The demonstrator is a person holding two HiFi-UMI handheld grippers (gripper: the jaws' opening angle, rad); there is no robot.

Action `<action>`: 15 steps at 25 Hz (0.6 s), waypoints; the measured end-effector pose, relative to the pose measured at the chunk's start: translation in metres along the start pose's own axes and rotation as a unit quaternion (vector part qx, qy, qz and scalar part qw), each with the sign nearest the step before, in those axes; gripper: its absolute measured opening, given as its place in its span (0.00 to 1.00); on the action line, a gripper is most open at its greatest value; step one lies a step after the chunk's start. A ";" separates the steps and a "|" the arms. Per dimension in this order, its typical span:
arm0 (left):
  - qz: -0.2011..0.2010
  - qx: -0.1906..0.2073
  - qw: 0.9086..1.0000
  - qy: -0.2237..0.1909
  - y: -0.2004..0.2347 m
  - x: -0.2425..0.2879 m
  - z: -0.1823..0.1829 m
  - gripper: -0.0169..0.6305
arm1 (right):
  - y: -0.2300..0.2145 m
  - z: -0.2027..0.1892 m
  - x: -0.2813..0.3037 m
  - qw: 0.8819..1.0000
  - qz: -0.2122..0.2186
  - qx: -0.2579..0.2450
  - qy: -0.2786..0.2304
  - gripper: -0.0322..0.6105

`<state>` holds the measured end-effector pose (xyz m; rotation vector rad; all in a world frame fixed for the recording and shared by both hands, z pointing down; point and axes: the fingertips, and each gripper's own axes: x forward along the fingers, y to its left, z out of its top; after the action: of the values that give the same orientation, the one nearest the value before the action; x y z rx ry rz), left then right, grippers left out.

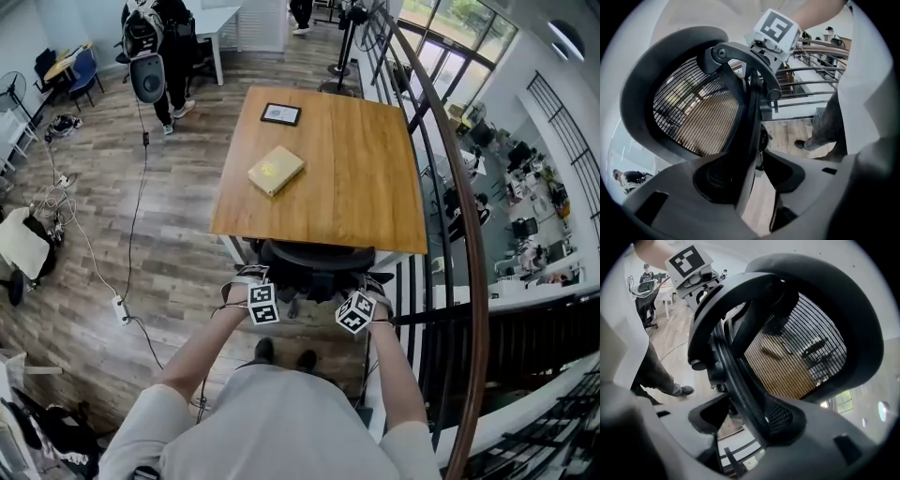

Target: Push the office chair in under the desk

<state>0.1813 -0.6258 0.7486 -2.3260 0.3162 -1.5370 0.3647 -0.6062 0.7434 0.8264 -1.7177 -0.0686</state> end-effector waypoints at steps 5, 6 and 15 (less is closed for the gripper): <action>0.012 -0.004 1.000 0.013 -0.002 -0.007 -0.003 0.32 | 0.004 -0.003 -0.007 1.000 -0.001 0.013 -0.012 0.40; 0.015 -0.006 1.000 0.013 0.000 -0.009 -0.004 0.33 | 0.001 -0.003 -0.011 1.000 -0.003 0.017 -0.017 0.40; 0.042 -0.083 0.995 -0.044 0.018 -0.055 0.015 0.33 | -0.028 0.017 -0.067 0.987 -0.015 0.128 -0.099 0.40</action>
<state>0.1741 -0.6202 0.6895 -2.4640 0.5308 -1.4117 0.3683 -0.5964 0.6695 1.0642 -1.9269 0.0523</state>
